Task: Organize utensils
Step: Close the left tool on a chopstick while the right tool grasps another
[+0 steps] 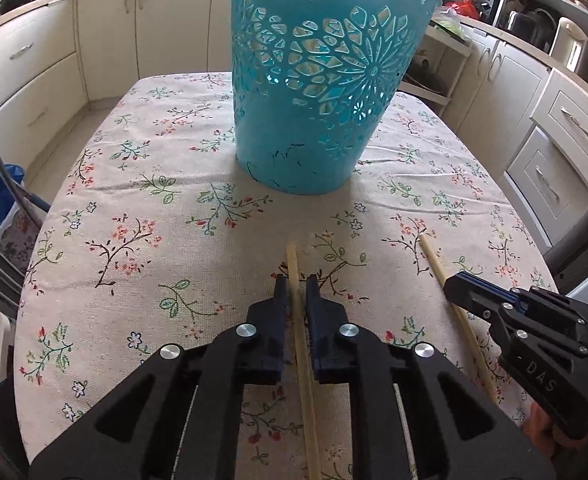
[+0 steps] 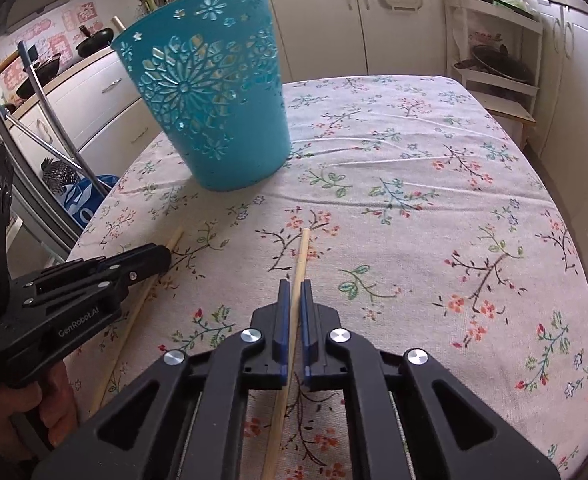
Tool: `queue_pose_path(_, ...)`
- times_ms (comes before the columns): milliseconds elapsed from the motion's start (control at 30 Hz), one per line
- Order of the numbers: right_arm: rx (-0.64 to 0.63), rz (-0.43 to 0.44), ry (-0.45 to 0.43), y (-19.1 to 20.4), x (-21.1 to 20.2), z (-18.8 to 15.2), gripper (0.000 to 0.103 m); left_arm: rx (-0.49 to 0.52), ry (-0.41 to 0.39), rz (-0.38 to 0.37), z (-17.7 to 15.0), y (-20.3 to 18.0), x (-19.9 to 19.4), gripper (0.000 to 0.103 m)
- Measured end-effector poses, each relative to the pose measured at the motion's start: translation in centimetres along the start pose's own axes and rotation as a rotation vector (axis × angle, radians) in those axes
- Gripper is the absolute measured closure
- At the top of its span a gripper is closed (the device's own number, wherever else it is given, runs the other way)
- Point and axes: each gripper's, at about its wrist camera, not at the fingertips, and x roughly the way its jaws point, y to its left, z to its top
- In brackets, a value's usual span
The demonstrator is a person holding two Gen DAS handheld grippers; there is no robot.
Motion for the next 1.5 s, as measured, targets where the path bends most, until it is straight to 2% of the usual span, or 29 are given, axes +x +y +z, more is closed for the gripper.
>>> queue_pose_path(133,0.001,0.033,-0.042,0.1,-0.7,0.1,0.097,0.015,-0.005,-0.016,-0.1,-0.3,0.0,0.083)
queue_pose_path(233,0.009,0.031,-0.02,0.1,-0.4,0.2,0.097,0.033,-0.005,-0.019,-0.1,-0.6,0.0,0.078)
queue_pose_path(467,-0.012,-0.005,0.012,0.2,0.4,0.2,0.097,0.06,-0.004,-0.001,-0.1,-1.2,0.1,0.078)
queue_pose_path(500,-0.021,-0.01,0.013,0.3,0.5,0.3,0.097,0.071,-0.003,0.001,0.0,-1.3,0.1,0.079)
queue_pose_path(567,-0.034,-0.016,0.014,0.5,0.5,0.4,0.097,0.098,0.005,-0.008,0.0,-1.6,0.3,0.098)
queue_pose_path(700,-0.014,-0.006,-0.005,0.1,-0.1,0.2,0.098,0.1,-0.04,0.007,0.2,-1.5,-0.5,0.098)
queue_pose_path(800,0.006,0.012,-0.011,-0.2,-0.5,0.3,0.098,0.051,-0.027,0.005,0.7,-0.6,-0.4,0.098)
queue_pose_path(833,0.012,0.02,0.001,-0.3,-0.4,0.5,0.097,0.044,-0.017,0.007,0.8,-0.4,-0.3,0.098)
queue_pose_path(900,0.017,0.025,0.009,-0.4,-0.5,0.6,0.087,0.029,-0.004,0.003,0.8,0.1,-0.1,0.098)
queue_pose_path(933,0.014,0.025,0.006,-0.4,-0.6,0.6,0.077,0.022,0.005,-0.002,0.7,0.2,0.0,0.098)
queue_pose_path(967,0.007,0.021,0.002,-0.2,-0.7,0.6,0.071,0.017,0.015,-0.004,0.7,0.4,0.1,0.097)
queue_pose_path(1000,-0.005,0.012,0.002,0.0,-0.6,0.5,0.071,0.014,0.021,-0.005,0.6,0.5,0.3,0.096)
queue_pose_path(1100,-0.032,-0.01,0.022,0.2,0.2,0.2,0.072,0.017,0.014,-0.01,0.5,0.5,0.3,0.095)
queue_pose_path(1233,-0.062,-0.043,0.012,0.3,0.4,0.3,0.096,0.028,0.014,-0.005,0.5,0.4,0.5,0.094)
queue_pose_path(1500,-0.014,-0.024,0.009,-0.5,0.2,0.2,0.097,0.066,0.014,0.02,0.6,-0.5,0.6,0.091)
